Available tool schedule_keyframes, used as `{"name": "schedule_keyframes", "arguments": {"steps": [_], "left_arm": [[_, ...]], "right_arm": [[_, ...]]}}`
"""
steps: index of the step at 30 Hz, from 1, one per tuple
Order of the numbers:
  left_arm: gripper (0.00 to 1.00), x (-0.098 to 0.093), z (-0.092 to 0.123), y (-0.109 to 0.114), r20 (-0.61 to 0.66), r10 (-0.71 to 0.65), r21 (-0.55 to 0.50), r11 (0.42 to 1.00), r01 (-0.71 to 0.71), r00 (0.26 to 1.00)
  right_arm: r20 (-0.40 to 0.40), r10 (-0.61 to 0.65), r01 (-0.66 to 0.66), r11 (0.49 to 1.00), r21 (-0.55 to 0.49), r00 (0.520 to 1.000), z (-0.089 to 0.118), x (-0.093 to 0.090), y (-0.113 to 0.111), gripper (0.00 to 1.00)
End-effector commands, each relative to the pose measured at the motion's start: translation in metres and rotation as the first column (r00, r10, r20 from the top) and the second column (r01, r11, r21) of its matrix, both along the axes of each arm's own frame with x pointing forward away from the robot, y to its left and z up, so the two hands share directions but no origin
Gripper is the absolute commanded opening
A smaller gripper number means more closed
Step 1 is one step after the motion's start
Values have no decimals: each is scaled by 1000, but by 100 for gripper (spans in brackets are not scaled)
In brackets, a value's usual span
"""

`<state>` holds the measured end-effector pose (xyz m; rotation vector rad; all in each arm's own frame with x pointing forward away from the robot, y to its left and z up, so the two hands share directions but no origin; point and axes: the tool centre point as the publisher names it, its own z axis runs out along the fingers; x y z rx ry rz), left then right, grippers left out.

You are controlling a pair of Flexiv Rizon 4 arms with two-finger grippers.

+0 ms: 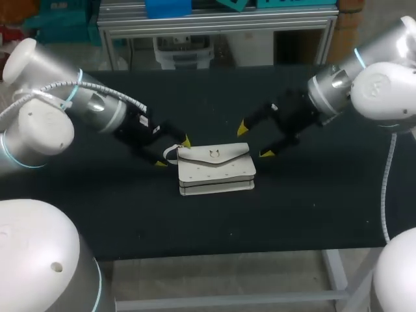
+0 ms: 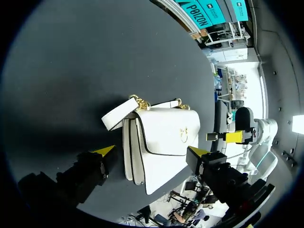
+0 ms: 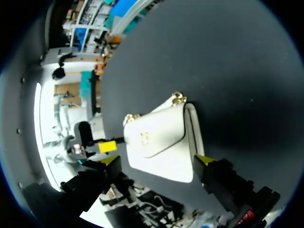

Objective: Pick up the bag, open it, inspect its contents, close it, and place it on the opposite side

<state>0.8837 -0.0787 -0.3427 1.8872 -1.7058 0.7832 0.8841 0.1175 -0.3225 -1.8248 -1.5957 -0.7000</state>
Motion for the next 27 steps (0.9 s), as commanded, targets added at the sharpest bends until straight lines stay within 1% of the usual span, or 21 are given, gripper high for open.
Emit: {"name": "schedule_keyframes", "arguments": {"steps": [1,6,9,11,13,17,20,26,27], "left_arm": [[100,2,-11,1,9,4,-118,993,-2,1000],[100,4,-13,-7,-6,-17,-186,983,16,1000],[100,4,-12,-12,-5,-29,-205,978,28,1000],[97,4,-11,-15,-3,-35,-210,977,33,999],[96,4,-10,-17,-4,-35,-220,975,33,999],[88,4,-10,-19,-6,-43,-233,972,41,999],[87,5,-12,-21,-13,-46,-245,969,42,999],[81,9,-17,-22,-26,-42,-265,964,33,999],[80,9,-17,-22,-26,-42,-265,964,33,999]], "right_arm": [[-4,8,-8,1000,29,1000,-11,4,0,100],[-6,-4,5,998,57,1000,-17,3,0,100],[-3,-7,7,998,62,1000,-21,2,1,100],[-4,-8,9,997,76,1000,-26,1,1,100],[-5,-9,9,997,81,1000,-30,2,1,100],[3,-10,10,995,98,1000,-36,4,4,100],[9,-14,12,993,115,1000,-40,7,8,100],[24,-35,31,987,156,999,-44,15,14,100],[26,-34,30,987,158,999,-43,16,14,98]]}}
